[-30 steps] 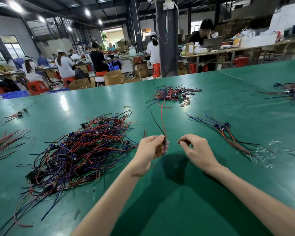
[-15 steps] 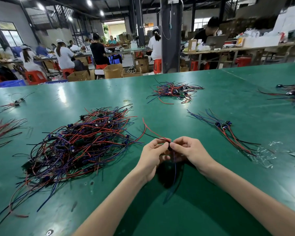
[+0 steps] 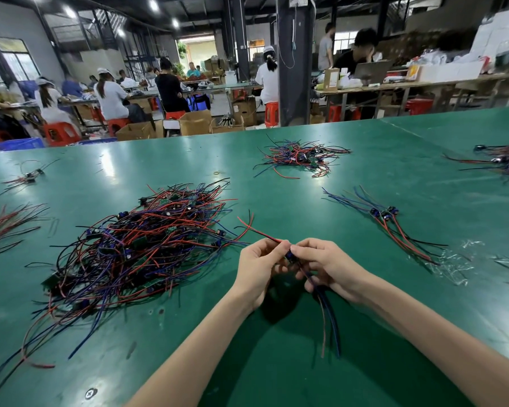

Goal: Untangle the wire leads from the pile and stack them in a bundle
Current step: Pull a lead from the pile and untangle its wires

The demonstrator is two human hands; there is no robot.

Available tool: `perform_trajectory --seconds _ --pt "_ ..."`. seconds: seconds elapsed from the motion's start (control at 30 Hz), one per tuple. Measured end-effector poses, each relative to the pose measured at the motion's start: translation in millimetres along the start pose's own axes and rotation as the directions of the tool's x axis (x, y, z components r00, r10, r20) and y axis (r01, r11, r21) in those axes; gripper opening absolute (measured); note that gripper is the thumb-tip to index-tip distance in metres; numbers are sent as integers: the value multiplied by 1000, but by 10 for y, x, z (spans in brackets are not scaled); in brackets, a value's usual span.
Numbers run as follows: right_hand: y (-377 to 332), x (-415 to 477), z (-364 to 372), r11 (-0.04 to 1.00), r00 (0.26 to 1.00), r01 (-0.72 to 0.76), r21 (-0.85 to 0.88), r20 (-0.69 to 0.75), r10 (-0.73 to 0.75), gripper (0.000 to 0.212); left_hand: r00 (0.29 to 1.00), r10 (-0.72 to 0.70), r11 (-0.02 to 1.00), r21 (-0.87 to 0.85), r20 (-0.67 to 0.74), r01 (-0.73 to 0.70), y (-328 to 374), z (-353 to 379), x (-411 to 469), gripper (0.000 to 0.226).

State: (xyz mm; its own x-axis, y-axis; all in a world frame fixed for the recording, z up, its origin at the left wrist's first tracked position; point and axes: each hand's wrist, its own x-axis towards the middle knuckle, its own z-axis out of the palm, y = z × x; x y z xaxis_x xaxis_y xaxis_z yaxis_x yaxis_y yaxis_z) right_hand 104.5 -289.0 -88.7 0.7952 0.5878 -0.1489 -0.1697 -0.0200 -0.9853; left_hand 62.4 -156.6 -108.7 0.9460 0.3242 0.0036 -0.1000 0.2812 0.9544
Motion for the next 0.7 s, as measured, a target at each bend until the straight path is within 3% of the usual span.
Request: perform_trajectory --seconds 0.4,0.7 --pt "-55 -35 8 992 999 30 -120 26 -27 11 989 129 981 156 -72 -117 -53 -37 36 17" --pt "-42 -30 -8 997 1000 -14 -80 -7 14 23 986 167 961 222 5 -164 -47 -31 3 17"
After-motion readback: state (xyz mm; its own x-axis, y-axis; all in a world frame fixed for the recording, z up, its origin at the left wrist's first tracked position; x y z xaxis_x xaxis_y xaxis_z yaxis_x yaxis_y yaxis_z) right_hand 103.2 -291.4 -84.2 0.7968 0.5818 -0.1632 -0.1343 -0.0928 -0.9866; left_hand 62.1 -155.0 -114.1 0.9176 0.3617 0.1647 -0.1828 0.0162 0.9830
